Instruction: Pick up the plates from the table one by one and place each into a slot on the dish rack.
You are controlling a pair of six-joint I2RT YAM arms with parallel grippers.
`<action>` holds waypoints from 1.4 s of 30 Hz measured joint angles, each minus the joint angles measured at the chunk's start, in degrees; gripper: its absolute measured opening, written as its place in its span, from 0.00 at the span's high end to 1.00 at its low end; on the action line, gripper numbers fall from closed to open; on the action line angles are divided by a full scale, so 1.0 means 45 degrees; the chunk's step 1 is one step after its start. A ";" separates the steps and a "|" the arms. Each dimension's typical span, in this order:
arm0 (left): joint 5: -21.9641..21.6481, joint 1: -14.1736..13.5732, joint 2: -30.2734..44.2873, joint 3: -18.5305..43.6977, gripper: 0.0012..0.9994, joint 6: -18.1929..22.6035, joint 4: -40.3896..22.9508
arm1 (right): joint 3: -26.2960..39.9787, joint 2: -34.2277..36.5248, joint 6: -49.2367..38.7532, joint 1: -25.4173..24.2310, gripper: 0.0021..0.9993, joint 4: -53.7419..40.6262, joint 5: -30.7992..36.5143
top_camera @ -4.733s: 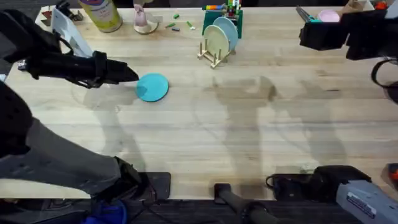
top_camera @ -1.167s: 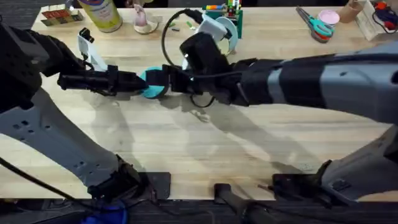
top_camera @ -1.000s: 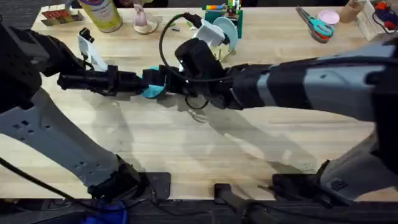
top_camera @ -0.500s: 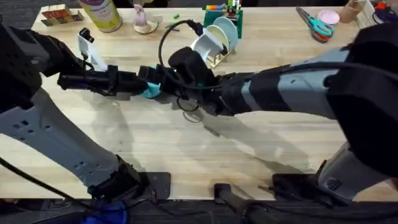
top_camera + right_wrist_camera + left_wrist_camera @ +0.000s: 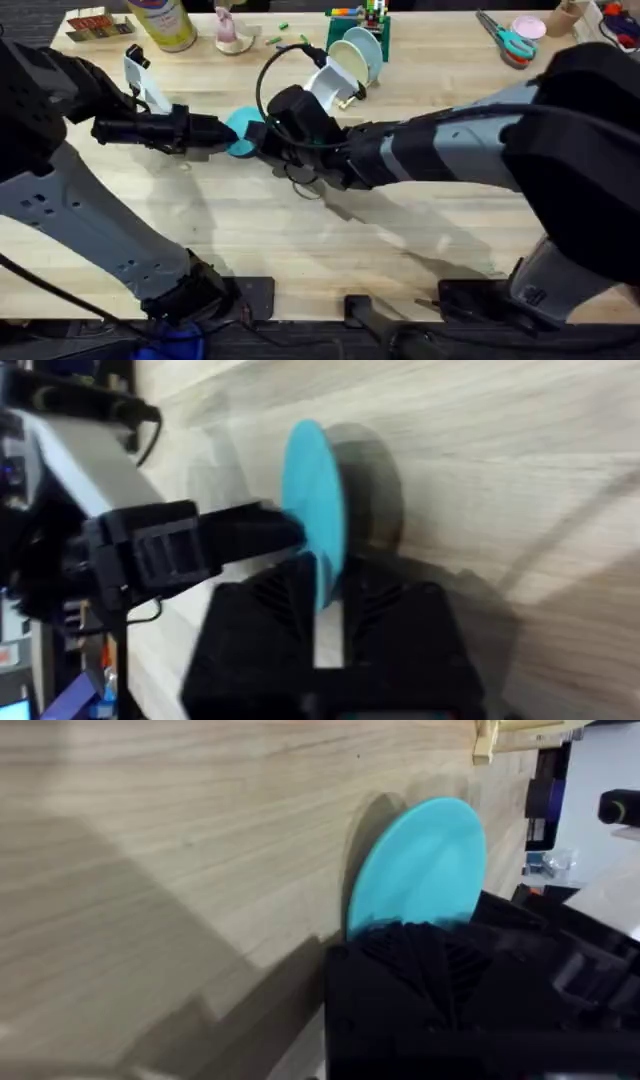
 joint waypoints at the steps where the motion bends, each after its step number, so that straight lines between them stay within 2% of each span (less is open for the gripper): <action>1: -0.0001 0.0010 0.0000 0.0010 0.96 0.0002 0.0023 | 0.0000 0.0058 0.0007 -0.0013 0.92 -0.0006 0.0042; 4: 0.0004 0.0029 0.0000 0.0024 0.96 0.0000 0.0041 | 0.0000 0.0099 0.0044 -0.0018 0.97 0.0044 0.0051; 16: 0.0039 0.0038 0.0000 0.0024 0.96 -0.0064 0.0022 | 0.0000 0.0099 -0.0202 -0.0019 0.97 0.0081 0.0051; 24: -0.0019 0.0034 0.0130 0.0328 0.96 -0.0102 -0.0474 | 0.0000 0.0043 -0.1790 -0.0098 0.97 0.0188 0.0153; 30: -0.0388 -0.0005 0.0101 0.0792 0.96 -0.0102 -0.0867 | 0.0000 -0.0550 -0.3298 -0.0343 0.97 0.0057 0.0294; 35: -0.0661 -0.0013 -0.1399 0.0801 0.96 -0.0128 -0.1114 | 0.0003 -0.1562 -0.4583 -0.0720 0.97 -0.0585 0.0346; 39: -0.0836 -0.0191 -0.3363 0.0829 0.96 -0.0447 -0.1217 | 0.0090 -0.2870 -0.5599 -0.1024 0.97 -0.2522 0.0367; 42: -0.1108 -0.0600 -0.4575 0.0874 0.96 -0.0845 -0.1254 | 0.0406 -0.3741 -0.6416 -0.1250 0.97 -0.4282 0.0367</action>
